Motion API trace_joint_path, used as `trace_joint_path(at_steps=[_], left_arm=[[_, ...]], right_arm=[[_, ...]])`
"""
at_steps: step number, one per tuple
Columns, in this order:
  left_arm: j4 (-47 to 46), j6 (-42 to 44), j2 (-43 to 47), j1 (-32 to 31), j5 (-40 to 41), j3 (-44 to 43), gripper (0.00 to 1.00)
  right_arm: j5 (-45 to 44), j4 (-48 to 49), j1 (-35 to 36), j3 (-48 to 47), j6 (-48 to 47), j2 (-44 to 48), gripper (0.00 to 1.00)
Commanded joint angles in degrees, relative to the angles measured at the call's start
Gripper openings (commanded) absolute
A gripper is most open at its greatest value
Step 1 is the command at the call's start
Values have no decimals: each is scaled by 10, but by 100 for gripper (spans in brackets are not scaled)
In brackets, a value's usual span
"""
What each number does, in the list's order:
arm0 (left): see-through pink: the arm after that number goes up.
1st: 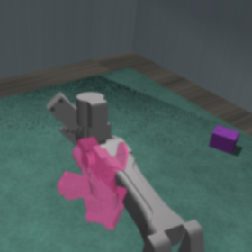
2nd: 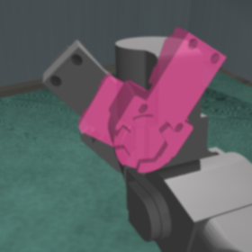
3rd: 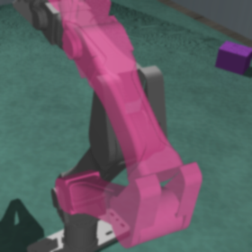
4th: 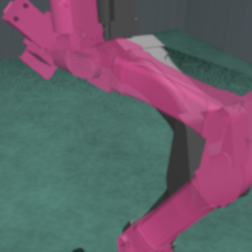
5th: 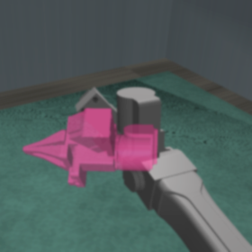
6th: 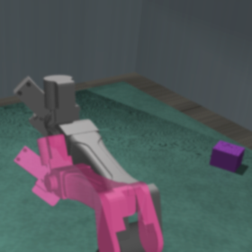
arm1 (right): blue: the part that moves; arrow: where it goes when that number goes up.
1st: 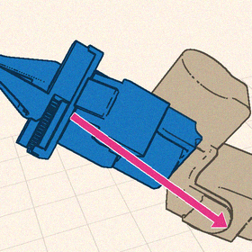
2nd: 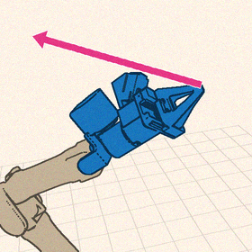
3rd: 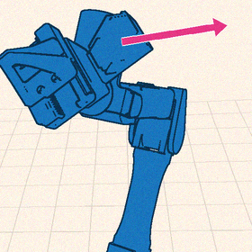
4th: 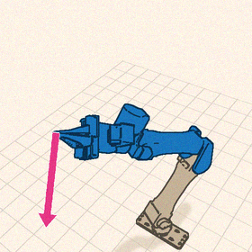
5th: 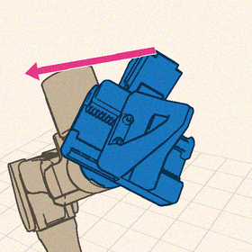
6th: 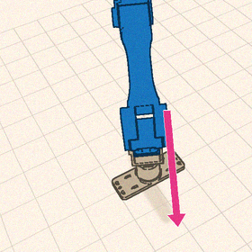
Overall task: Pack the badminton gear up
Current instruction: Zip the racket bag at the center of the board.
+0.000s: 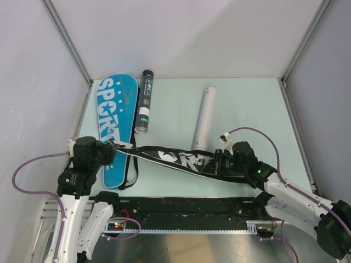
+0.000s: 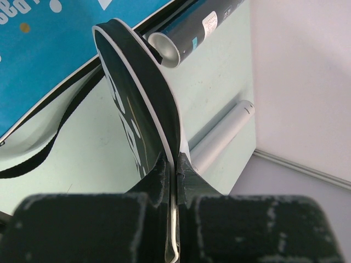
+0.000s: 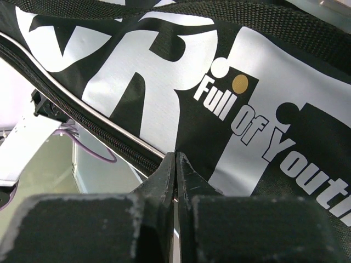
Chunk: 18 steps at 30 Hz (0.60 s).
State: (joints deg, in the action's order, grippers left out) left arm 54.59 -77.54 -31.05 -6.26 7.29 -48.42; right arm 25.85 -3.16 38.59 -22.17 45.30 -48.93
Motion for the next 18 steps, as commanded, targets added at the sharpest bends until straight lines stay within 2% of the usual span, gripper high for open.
trace_joint_path(at_steps=[1, 6, 12, 18], left_arm=[[-34, 0, 9, 1, -3, -3, 0], [-34, 0, 10, 1, -1, -3, 0], [-33, -4, 13, 1, 6, -6, 0], [-34, -3, 12, 1, 7, -6, 0]], right_arm=[[-19, 13, 5, 0, -5, 16, 0], [-53, -8, 6, 1, -10, 47, 0], [-227, -143, 0, -15, -17, 99, 0], [-302, -218, -9, -19, -20, 130, 0]])
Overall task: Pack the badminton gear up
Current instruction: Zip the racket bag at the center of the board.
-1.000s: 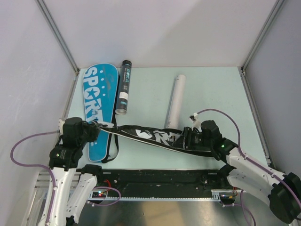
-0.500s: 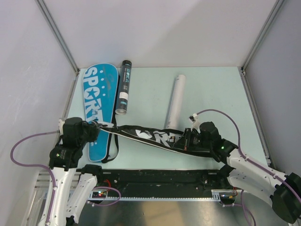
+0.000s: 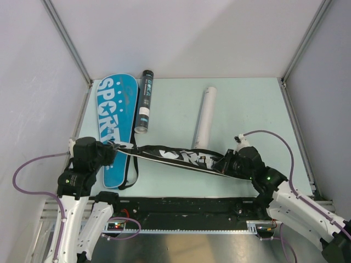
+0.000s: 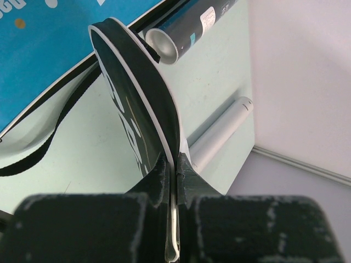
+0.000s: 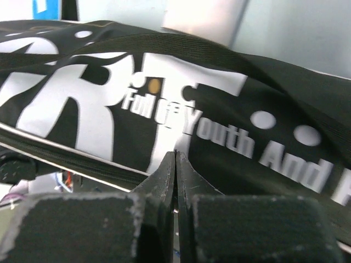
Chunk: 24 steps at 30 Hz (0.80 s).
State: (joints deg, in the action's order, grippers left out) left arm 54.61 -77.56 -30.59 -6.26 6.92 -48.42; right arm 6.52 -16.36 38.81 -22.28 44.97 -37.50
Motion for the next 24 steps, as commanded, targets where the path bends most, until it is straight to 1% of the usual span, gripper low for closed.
trace_joint_path(at_steps=[1, 5, 10, 15, 19, 24], left_arm=[[-34, -3, 8, 1, 11, -7, 0], [-33, -4, 13, 1, 19, -12, 0], [-33, -7, 24, 1, 34, -24, 0], [-33, -5, 26, 1, 30, -31, 0], [-29, -1, 27, 0, 27, -30, 0], [-18, 2, 27, 1, 33, -42, 0]], right_arm=[[-118, -92, -12, -18, -17, 20, 0], [-176, -129, -29, -29, -3, 36, 0], [-241, -157, -76, -47, -1, 56, 0], [-311, -179, -125, -56, -8, 66, 0], [-371, -186, -174, -65, -20, 62, 0], [-401, -160, -253, -71, -51, 59, 0]])
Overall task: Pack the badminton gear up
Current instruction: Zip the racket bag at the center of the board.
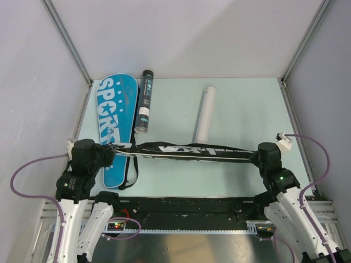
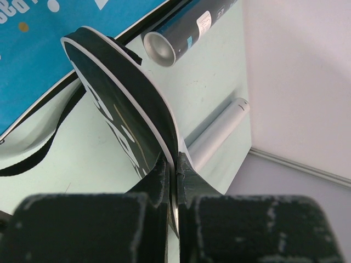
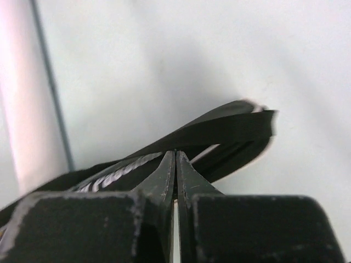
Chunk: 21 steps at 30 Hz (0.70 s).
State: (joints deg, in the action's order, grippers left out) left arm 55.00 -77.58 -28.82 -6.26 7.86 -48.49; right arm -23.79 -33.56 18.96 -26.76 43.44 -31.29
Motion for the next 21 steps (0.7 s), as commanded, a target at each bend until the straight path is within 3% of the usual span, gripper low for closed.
trace_joint_path(at_steps=[1, 7, 12, 21], left_arm=[[-20, 2, 9, 0, 25, -45, 0], [2, 10, 3, 1, 40, -71, 0], [13, 15, 2, 1, 41, -80, 0], [17, 13, 1, 1, 36, -89, 0]], right_arm=[[-101, 18, -75, -26, -43, -5, 0], [-68, 81, -208, -11, -98, -23, 0], [19, 156, -317, 33, -117, -46, 0], [184, 239, -425, 91, -122, -80, 0]])
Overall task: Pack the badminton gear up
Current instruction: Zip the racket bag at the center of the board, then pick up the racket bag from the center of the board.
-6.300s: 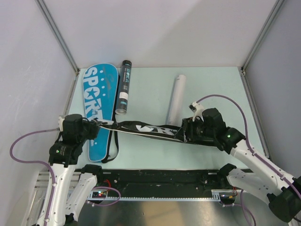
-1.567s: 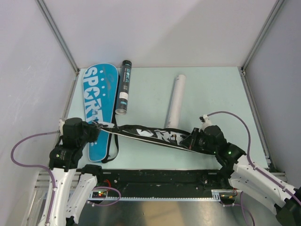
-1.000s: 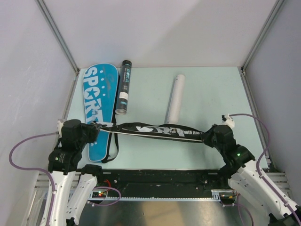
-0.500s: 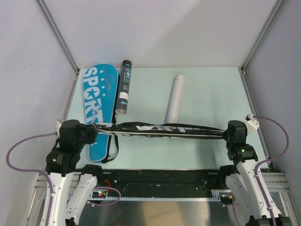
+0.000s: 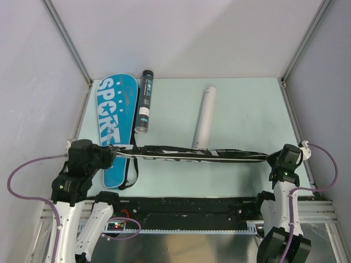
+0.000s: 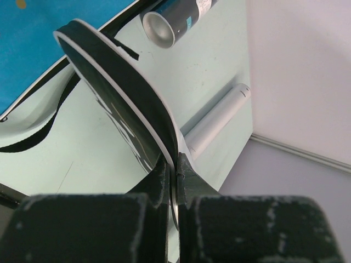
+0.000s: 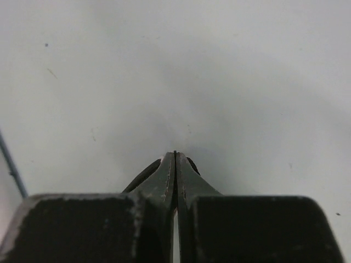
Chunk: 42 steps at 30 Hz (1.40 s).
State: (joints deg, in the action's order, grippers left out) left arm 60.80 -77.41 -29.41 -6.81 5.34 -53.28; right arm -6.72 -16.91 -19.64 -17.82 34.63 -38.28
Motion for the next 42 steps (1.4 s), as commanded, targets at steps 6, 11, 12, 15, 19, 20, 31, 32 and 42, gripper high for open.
trace_joint_path(at_steps=[6, 11, 12, 15, 19, 20, 31, 32, 42], left_arm=[[-41, 12, 5, 6, 50, -43, 0], [-41, 9, 6, 7, 45, -38, 0], [-41, 9, 6, 7, 44, -37, 0], [-41, 9, 5, 6, 45, -36, 0], [-41, 7, 4, 6, 46, -38, 0], [-41, 6, 3, 6, 46, -38, 0], [-42, 22, -1, 6, 39, -49, 0], [-42, 23, 0, 6, 39, -51, 0], [-43, 40, 1, 6, 32, -59, 2]], right_arm=[[189, -19, -36, -101, -111, -29, 35], [221, -55, 29, -171, -149, 25, 66], [232, -40, 53, -176, -157, 36, 67], [266, 21, 136, -181, -179, 65, 68], [311, 84, 298, -183, -237, 70, 72], [314, 91, 333, -183, -262, 63, 74], [70, 150, 771, -188, -532, -98, 85], [52, 157, 787, -191, -545, -119, 85], [-42, 267, 819, -224, -594, -238, 29]])
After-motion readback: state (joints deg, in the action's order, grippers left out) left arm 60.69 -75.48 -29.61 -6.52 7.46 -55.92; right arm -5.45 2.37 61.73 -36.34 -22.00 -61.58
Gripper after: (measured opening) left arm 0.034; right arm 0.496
